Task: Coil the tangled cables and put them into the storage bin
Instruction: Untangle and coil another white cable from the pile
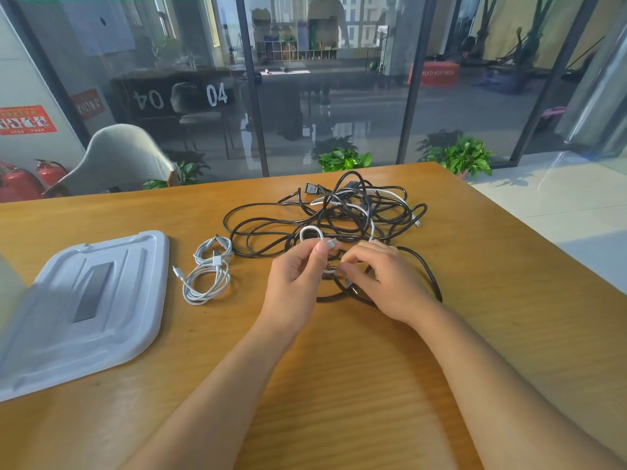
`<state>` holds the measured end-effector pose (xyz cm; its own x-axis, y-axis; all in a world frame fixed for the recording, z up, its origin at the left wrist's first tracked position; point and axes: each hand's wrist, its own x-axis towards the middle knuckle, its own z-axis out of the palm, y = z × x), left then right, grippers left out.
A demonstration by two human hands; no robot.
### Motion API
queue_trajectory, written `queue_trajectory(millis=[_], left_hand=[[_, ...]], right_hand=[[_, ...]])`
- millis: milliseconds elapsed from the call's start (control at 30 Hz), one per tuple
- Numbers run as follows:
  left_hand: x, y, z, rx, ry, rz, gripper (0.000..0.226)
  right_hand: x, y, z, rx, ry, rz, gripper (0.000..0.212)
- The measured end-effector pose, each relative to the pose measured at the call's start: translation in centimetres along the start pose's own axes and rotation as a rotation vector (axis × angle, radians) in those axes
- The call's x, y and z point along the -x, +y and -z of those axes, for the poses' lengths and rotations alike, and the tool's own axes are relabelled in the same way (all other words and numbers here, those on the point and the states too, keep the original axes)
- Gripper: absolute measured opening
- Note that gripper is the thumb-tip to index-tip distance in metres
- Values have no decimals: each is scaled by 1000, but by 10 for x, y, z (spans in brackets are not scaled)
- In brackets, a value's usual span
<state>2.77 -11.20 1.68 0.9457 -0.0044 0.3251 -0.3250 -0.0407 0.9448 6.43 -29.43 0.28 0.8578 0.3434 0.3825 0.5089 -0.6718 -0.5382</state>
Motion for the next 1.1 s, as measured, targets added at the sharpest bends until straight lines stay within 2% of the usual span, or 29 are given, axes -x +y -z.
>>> queue_trajectory(millis=[67, 200, 333, 467, 600, 700, 800, 933, 1100], left_hand=[[-1, 0, 2, -58, 19, -17, 29], [1, -3, 3, -207, 5, -73, 27], [1, -6, 4, -345, -2, -40, 25], [2, -5, 5, -370, -99, -35, 31], [1, -7, 5, -390, -124, -71, 20], [2, -7, 4, -400, -155, -63, 26], [2, -5, 5, -233, -97, 1, 28], [-4, -2, 14, -72, 140, 33, 26], [-3, -7, 12, -124, 125, -14, 26]], right_hand=[[-1, 10, 7, 80, 16, -33, 34], [0, 17, 10, 166, 72, -41, 23], [0, 4, 7, -74, 142, -25, 18], [1, -11, 0, -317, 131, -28, 12], [1, -14, 1, -488, 131, -55, 14], [2, -8, 1, -388, 130, -81, 16], [1, 5, 2, -199, 108, -199, 35], [0, 21, 11, -88, 154, -289, 25], [1, 16, 12, -102, 232, -182, 22]])
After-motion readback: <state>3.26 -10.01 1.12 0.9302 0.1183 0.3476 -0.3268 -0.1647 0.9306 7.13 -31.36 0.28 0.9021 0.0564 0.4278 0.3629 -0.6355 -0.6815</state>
